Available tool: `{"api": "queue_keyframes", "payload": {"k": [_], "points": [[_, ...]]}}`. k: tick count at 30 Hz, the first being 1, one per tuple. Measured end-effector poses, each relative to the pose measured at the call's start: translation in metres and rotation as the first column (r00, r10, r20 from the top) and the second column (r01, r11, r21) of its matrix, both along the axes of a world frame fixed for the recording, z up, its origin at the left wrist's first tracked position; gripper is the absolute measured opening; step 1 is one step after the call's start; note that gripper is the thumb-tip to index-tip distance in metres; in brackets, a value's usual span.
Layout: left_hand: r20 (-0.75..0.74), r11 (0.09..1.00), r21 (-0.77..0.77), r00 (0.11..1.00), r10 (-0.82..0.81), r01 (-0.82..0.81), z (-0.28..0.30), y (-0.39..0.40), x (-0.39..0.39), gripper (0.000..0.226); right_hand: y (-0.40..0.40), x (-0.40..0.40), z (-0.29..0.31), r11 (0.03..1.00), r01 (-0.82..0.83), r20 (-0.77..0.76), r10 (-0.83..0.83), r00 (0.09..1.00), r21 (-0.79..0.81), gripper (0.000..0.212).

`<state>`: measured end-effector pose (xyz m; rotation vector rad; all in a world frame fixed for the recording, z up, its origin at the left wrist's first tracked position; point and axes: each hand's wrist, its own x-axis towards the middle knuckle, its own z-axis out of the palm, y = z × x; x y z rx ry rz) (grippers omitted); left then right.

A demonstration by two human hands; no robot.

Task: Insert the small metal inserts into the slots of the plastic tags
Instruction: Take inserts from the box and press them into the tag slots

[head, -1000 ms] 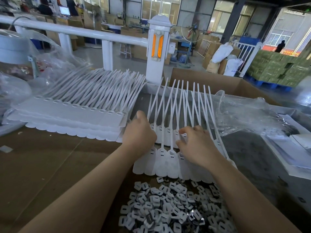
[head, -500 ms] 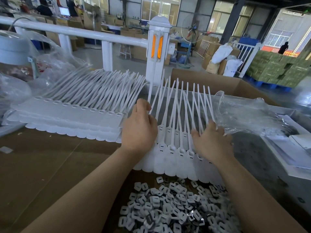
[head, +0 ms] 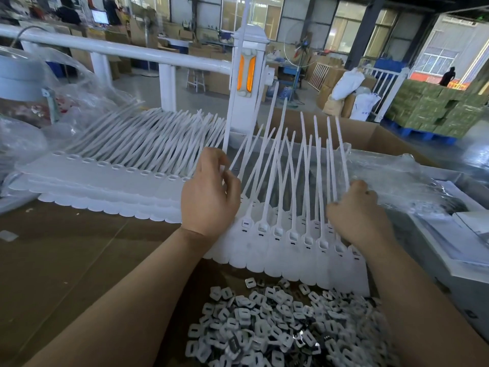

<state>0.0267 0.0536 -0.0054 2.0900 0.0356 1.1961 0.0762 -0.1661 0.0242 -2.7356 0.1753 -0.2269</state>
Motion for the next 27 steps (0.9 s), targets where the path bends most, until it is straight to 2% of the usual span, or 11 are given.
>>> {"api": "queue_keyframes", "payload": {"k": [3, 7, 11, 14, 17, 21, 27], "points": [[0.023, 1.0, -0.027, 1.0, -0.002, 0.003, -0.001, 0.002, 0.0, 0.01, -0.001, 0.003, 0.002, 0.992, 0.009, 0.072, -0.019, 0.997, 0.13, 0.046], [-0.004, 0.999, -0.029, 1.0, -0.022, 0.022, -0.003, 0.004, 0.002, 0.008, -0.001, 0.008, -0.002, 0.976, -0.007, 0.169, -0.03, 0.985, 0.216, 0.042], [-0.121, 0.999, -0.039, 0.992, -0.042, 0.037, -0.006, 0.007, 0.009, 0.012, -0.003, 0.012, -0.011, 0.953, -0.051, 0.286, -0.038, 0.958, 0.297, 0.037], [-0.204, 0.996, -0.076, 0.977, -0.057, 0.043, -0.01, 0.008, 0.014, 0.009, -0.002, 0.014, -0.015, 0.929, -0.08, 0.32, -0.043, 0.946, 0.36, 0.037], [-0.249, 0.994, -0.113, 0.968, -0.024, -0.004, -0.012, 0.008, 0.015, 0.007, -0.003, 0.016, -0.018, 0.921, -0.096, 0.297, -0.022, 0.955, 0.378, 0.046], [-0.289, 0.996, -0.089, 0.957, 0.004, -0.031, -0.012, 0.006, 0.018, 0.006, -0.004, 0.02, -0.02, 0.928, -0.115, 0.245, 0.026, 0.969, 0.356, 0.055], [-0.361, 0.996, -0.055, 0.932, 0.044, -0.068, -0.016, 0.005, 0.022, 0.004, -0.003, 0.02, -0.021, 0.938, -0.164, 0.076, 0.148, 0.986, 0.306, 0.055]]}}
